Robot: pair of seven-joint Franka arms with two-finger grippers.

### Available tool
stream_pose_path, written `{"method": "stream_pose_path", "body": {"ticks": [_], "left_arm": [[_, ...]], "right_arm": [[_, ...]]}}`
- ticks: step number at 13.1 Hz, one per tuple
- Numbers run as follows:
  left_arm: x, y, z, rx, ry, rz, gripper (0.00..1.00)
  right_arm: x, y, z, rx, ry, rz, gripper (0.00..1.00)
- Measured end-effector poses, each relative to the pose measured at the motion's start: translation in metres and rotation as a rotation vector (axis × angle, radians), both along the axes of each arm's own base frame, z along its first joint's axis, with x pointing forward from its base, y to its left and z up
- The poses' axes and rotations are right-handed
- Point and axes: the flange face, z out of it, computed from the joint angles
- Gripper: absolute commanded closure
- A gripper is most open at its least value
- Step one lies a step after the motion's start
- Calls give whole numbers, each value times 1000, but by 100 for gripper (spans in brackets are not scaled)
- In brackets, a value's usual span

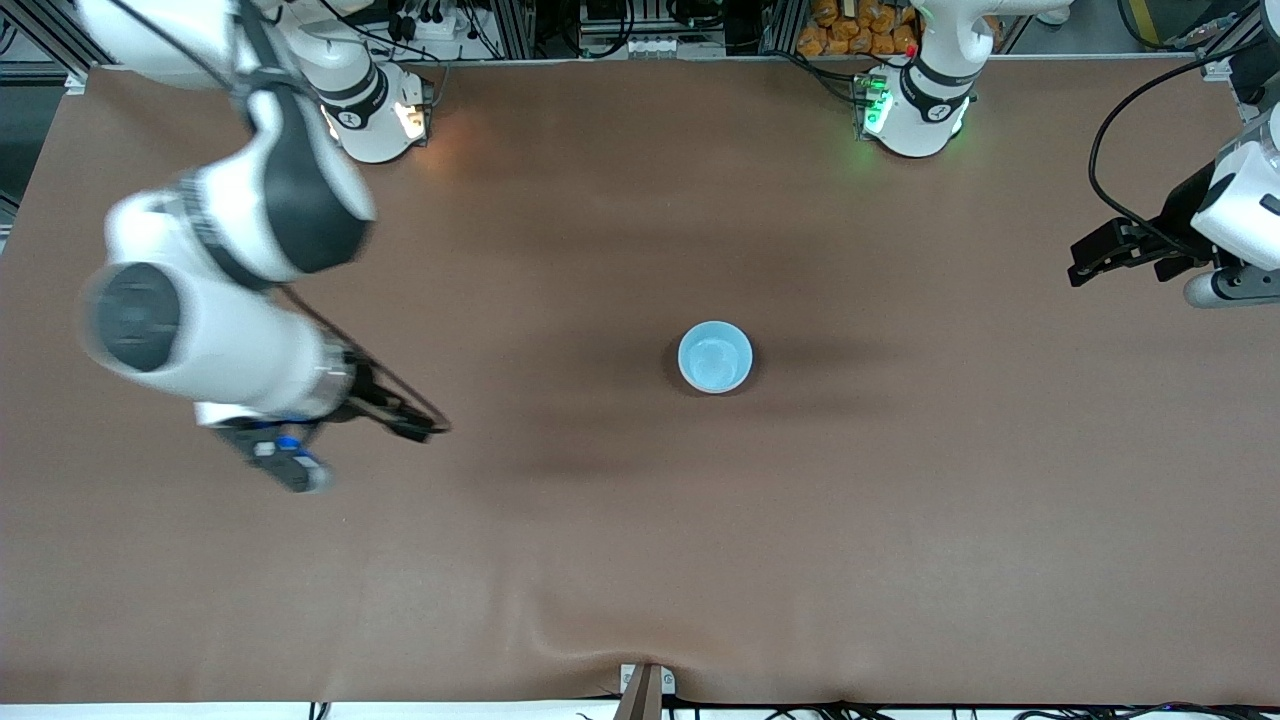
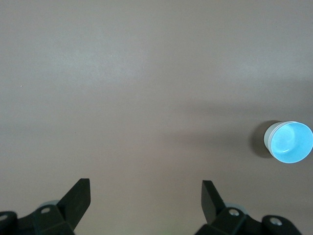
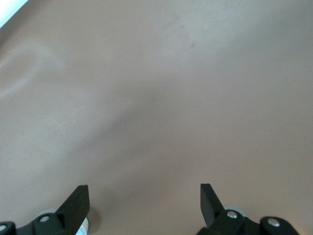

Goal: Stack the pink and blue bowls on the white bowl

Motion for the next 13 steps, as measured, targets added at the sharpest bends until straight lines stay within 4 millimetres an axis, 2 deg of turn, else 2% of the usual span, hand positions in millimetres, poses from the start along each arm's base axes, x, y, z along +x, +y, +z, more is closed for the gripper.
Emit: {"method": "stream_pose_path", "body": {"ticks": [3, 4, 5, 7, 9, 11, 13], "left_arm": [[-2, 0, 4, 0, -8, -1, 0], [-3, 0, 5, 0, -10, -1, 0], [-4, 0, 7, 0, -12, -1, 0], [-5, 0, 10, 0, -18, -1, 0], [-6, 0, 11, -1, -21, -1, 0], [-6, 0, 12, -1, -22, 0, 0], [-6, 0, 15, -1, -23, 0, 0]], "right_arm": [[0, -98, 32, 74, -1, 106, 0], [-2, -122, 44, 72, -17, 126, 0], [-6, -133, 57, 46, -37, 140, 0], [-22, -122, 93, 7, -92, 178, 0], [-47, -107, 131, -14, -122, 220, 0], [-67, -107, 149, -39, -104, 264, 0], [-77, -124, 151, -79, -96, 335, 0]]}}
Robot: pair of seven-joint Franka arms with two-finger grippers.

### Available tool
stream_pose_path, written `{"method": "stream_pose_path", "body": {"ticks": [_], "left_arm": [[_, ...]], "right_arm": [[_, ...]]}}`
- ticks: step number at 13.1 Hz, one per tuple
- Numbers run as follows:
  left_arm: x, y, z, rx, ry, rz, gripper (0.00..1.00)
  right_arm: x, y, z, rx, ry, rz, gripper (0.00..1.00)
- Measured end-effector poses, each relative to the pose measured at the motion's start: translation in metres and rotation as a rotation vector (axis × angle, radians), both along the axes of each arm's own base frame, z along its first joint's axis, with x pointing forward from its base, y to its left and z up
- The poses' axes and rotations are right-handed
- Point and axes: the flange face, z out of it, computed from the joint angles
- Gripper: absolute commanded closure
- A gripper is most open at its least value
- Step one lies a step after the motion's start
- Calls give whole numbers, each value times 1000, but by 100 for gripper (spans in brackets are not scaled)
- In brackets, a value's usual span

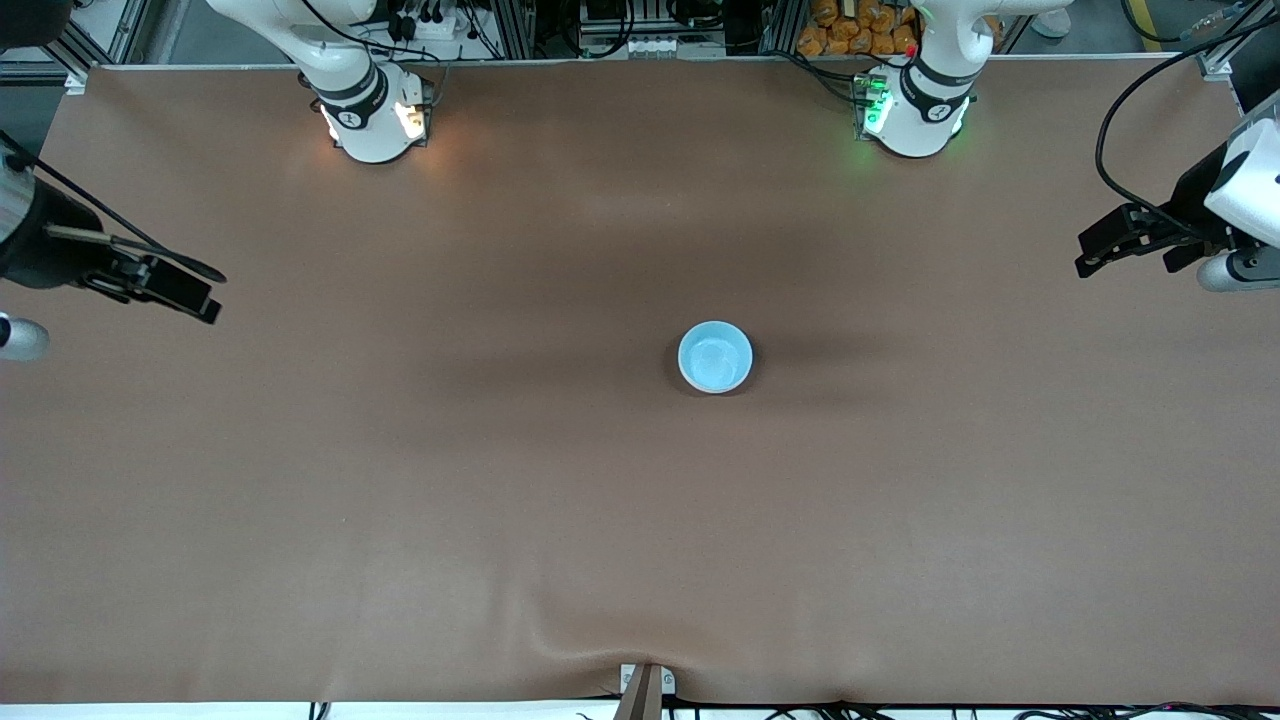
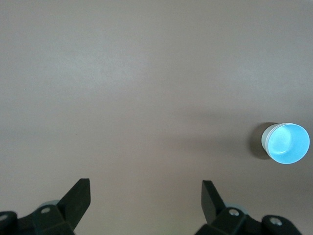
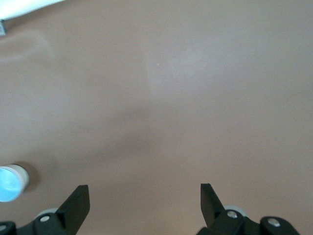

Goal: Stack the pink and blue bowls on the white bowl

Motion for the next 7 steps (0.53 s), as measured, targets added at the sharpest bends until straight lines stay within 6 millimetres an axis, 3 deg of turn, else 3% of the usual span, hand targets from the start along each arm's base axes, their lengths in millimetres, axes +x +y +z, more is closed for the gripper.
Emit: {"method": "stream_pose_path", "body": {"ticks": [3, 7], "left_arm": [[-1, 0, 3, 0, 0, 0, 0], [-1, 0, 3, 0, 5, 0, 0]], "right_arm": [[-16, -38, -6, -19, -19, 55, 0], [-45, -38, -7, -33, -31, 82, 0]]}}
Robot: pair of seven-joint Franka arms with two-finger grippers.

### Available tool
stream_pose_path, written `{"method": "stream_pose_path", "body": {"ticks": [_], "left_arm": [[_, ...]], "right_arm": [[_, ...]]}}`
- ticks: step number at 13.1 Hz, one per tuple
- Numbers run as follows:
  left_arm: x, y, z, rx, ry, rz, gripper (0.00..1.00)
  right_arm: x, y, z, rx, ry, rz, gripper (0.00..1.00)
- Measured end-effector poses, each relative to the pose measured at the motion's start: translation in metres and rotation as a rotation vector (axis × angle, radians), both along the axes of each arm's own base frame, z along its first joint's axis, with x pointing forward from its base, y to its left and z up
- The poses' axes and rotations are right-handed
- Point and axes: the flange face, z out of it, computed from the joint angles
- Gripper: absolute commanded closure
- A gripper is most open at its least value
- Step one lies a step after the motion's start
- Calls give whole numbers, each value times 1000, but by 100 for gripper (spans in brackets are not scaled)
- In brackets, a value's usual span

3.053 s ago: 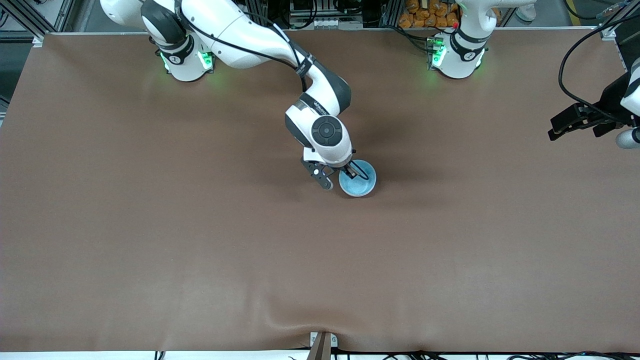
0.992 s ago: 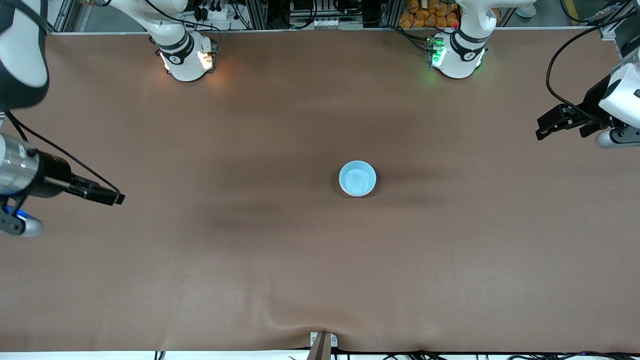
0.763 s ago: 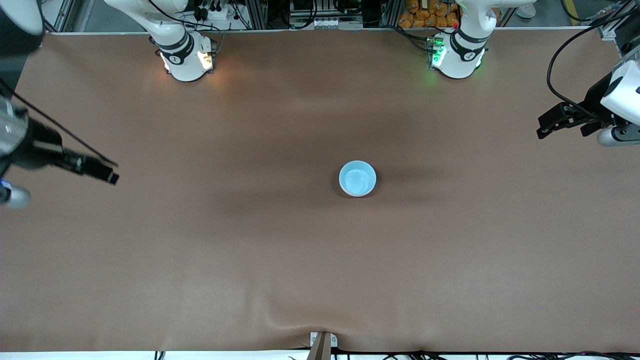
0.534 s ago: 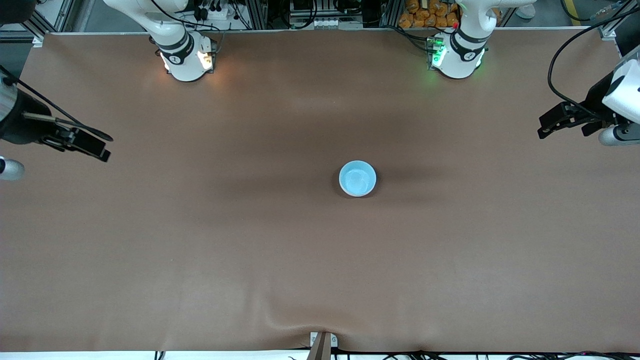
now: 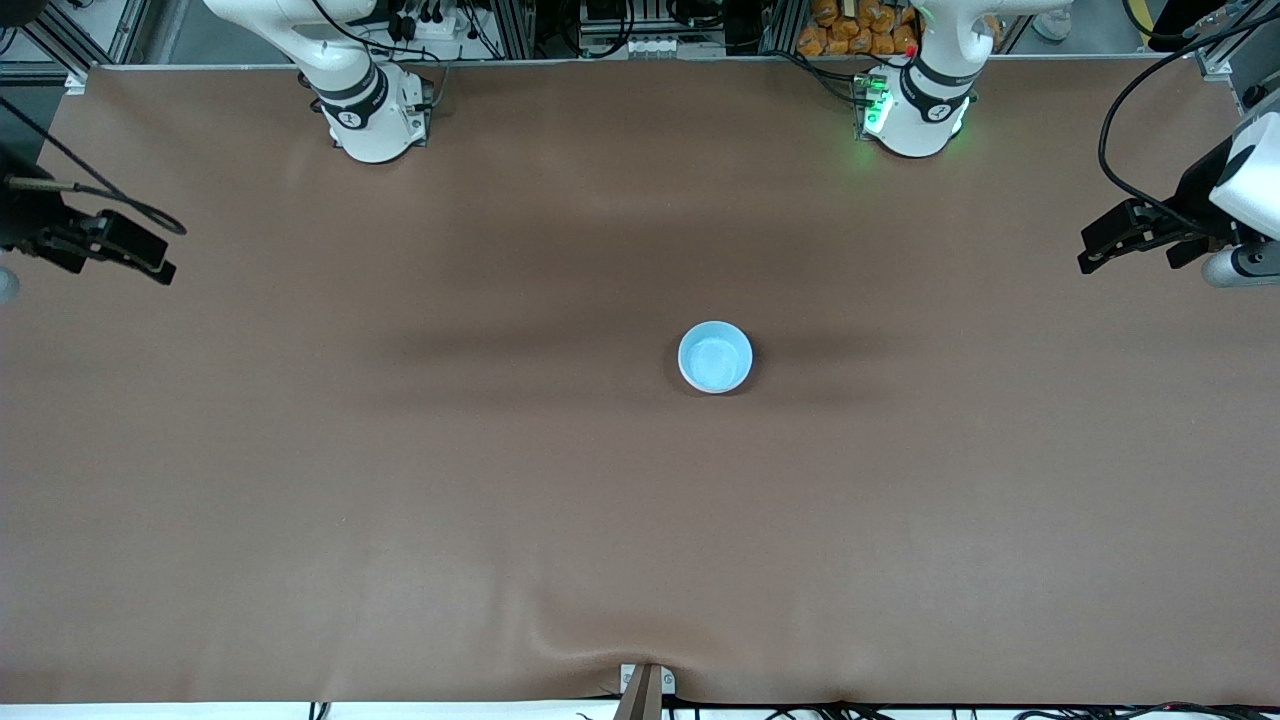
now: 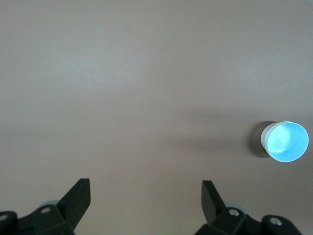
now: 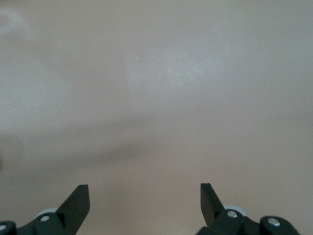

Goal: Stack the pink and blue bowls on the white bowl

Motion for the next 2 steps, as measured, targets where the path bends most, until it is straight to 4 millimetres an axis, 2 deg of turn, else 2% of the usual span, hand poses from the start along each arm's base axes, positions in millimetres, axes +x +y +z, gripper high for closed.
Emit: {"method": "stream_pose_path", "body": {"ticks": [2], "left_arm": [[0, 0, 0, 0, 2, 0, 0]], "right_arm": [[-1, 3, 5, -29, -17, 52, 0]]}}
